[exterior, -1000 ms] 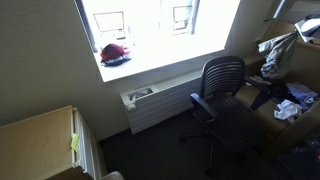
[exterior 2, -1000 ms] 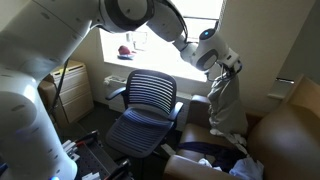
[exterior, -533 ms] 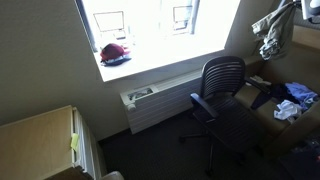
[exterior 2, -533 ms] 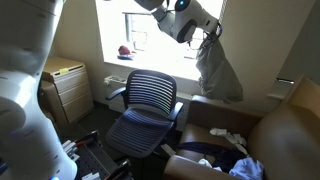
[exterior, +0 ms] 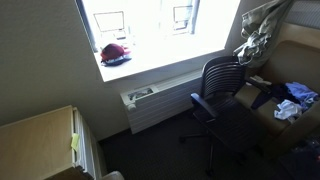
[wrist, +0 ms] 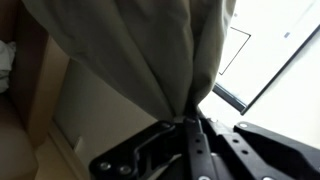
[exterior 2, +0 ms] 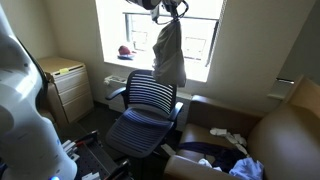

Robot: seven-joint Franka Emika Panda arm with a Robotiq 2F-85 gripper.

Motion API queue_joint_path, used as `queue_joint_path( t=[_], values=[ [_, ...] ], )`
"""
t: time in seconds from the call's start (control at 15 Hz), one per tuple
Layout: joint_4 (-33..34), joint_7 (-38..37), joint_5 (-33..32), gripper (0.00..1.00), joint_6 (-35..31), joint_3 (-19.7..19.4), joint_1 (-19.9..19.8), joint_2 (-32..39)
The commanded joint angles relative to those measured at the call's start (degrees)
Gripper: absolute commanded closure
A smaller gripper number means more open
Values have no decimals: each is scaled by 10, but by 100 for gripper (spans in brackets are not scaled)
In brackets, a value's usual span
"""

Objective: Pick up the light grey clothing from the sofa and place it on the seat of the black chair

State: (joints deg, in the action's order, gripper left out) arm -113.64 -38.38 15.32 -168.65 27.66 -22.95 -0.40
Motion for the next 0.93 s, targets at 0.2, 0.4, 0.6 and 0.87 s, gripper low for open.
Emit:
queue_joint_path(
  t=[0.2, 0.4, 0.6, 0.87],
  values=[
    [-153, 147, 122, 100, 192, -128, 107, -153],
    [-185, 240, 166, 100, 223, -204, 175, -100],
    [-201, 366, 252, 100, 239, -259, 225, -33],
    [-213, 556, 391, 100, 133, -237, 252, 64]
  ],
)
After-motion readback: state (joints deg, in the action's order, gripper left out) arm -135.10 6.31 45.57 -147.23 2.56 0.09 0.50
